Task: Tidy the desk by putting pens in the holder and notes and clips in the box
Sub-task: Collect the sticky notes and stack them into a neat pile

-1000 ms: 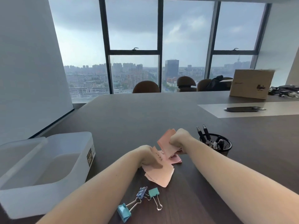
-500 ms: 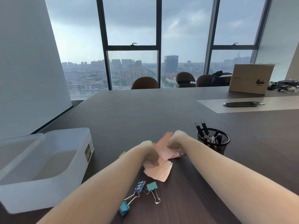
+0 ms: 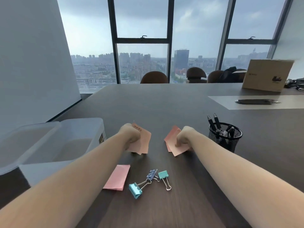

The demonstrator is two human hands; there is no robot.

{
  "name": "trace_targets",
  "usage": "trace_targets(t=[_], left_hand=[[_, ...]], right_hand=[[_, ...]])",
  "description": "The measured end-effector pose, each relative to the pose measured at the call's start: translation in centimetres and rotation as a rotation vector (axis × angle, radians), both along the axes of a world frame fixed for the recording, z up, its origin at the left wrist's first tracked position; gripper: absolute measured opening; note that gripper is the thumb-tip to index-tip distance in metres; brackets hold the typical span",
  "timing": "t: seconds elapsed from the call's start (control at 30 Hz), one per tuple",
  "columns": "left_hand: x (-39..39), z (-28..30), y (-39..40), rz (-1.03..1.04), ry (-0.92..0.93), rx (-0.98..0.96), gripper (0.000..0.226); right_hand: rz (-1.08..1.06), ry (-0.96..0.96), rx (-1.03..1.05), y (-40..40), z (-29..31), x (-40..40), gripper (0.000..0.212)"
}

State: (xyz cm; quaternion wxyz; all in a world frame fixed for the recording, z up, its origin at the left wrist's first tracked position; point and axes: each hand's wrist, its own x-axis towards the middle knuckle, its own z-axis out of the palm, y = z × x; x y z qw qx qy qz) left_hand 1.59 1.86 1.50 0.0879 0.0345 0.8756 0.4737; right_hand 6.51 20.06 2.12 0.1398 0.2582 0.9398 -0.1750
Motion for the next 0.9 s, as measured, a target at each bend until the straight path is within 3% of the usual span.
trace_targets(t=[0.17, 0.27, 0.37, 0.43, 0.5, 0.57, 0.67, 0.83, 0.9], left_hand=[[0.4, 0.1, -1.1, 0.07, -0.012, 0.056, 0.041], [0.7, 0.2, -1.3, 0.082, 0.025, 0.045, 0.026], [0.9, 0.2, -1.5, 0.067, 0.04, 0.045, 0.025], [1.2, 0.4, -1.8, 0.065, 0.029, 0.036, 0.024], [1.2, 0.3, -2.1, 0.064, 0.002, 0.024, 0.022], [1.6, 0.5, -2.3, 0.06, -0.035, -0.006, 0.014], [2.2, 1.1, -2.7, 0.076, -0.05, -0.05, 0.017], [2.9, 1.7, -4.2, 0.099, -0.001, -0.1, 0.003], [3.5, 1.8, -4.8, 0.096, -0.035, -0.131, 0.025]], right_hand=[[-0.109, 0.138, -0.143, -0.1, -0.8, -0.1, 0.065], [-0.134, 0.22, -0.225, -0.2, -0.9, 0.1, 0.075], [-0.096, 0.309, -0.272, -0.7, -0.5, 0.5, 0.073], [-0.089, 0.313, -0.299, -0.8, -0.2, 0.4, 0.063], [-0.093, 0.266, -0.374, -1.4, 0.5, 0.9, 0.039], [-0.059, 0.298, -0.287, -1.4, 1.1, 1.1, 0.013], [-0.012, 0.354, -0.123, -1.4, 1.7, 0.9, 0.019], [-0.066, 0.4, -0.207, -1.2, 2.0, 1.6, 0.033], [-0.067, 0.417, -0.235, -1.2, 1.9, 1.7, 0.036]])
